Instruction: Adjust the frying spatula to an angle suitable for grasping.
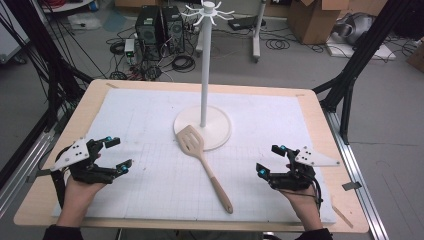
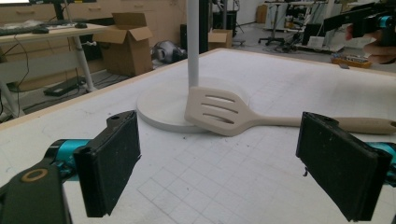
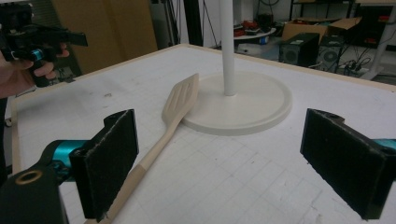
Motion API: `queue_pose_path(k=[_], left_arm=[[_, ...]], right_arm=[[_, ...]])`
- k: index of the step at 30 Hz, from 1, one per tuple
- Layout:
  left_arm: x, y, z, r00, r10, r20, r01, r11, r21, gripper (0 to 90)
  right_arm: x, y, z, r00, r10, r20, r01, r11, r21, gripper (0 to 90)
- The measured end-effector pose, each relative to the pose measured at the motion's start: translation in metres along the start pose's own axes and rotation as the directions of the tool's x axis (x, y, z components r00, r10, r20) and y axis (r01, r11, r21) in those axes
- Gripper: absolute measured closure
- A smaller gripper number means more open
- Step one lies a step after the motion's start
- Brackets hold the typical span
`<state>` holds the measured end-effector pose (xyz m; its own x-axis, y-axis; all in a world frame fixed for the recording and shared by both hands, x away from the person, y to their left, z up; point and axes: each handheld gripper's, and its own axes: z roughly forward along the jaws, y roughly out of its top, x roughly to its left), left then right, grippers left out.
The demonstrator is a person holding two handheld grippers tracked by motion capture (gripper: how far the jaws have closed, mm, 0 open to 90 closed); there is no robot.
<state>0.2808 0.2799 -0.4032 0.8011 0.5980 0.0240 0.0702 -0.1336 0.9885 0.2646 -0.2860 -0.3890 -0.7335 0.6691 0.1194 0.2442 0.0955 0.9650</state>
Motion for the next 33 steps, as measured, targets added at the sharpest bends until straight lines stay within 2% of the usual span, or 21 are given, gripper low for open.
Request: queue_pose_path(k=[12, 15, 17, 25, 33], left_arm=[[0.001, -0.001, 0.001, 1.0000, -0.002, -0.005, 0.002, 1.0000, 0.007, 14.1], [0.001, -0.001, 0.000, 1.0000, 0.001, -0.006, -0.001, 0.9999, 0.010, 14.1], [0.001, -0.001, 0.000, 1.0000, -0.001, -0.006, 0.001, 1.0000, 0.010, 14.1], [0.001, -0.002, 0.000, 1.0000, -0.003, -0.009, 0.003, 0.9999, 0.011, 14.2], [0.002, -0.003, -0.001, 0.9999, -0.007, -0.012, 0.007, 0.9999, 0.014, 14.2]], right_arm=[[0.025, 0.001, 0.022, 1.0000, -0.009, 0.001, 0.009, 0.999, 0.039, 14.6], [0.031, 0.000, 0.029, 0.9999, 0.013, 0.004, -0.013, 0.998, 0.064, 15.6], [0.035, -0.001, 0.034, 0.9999, 0.012, 0.009, -0.012, 0.997, 0.075, 17.1], [0.054, -0.005, 0.058, 0.9994, 0.007, 0.034, -0.012, 0.989, 0.149, 26.6], [0.073, -0.012, 0.086, 0.9977, -0.011, 0.067, -0.005, 0.973, 0.232, 32.9]])
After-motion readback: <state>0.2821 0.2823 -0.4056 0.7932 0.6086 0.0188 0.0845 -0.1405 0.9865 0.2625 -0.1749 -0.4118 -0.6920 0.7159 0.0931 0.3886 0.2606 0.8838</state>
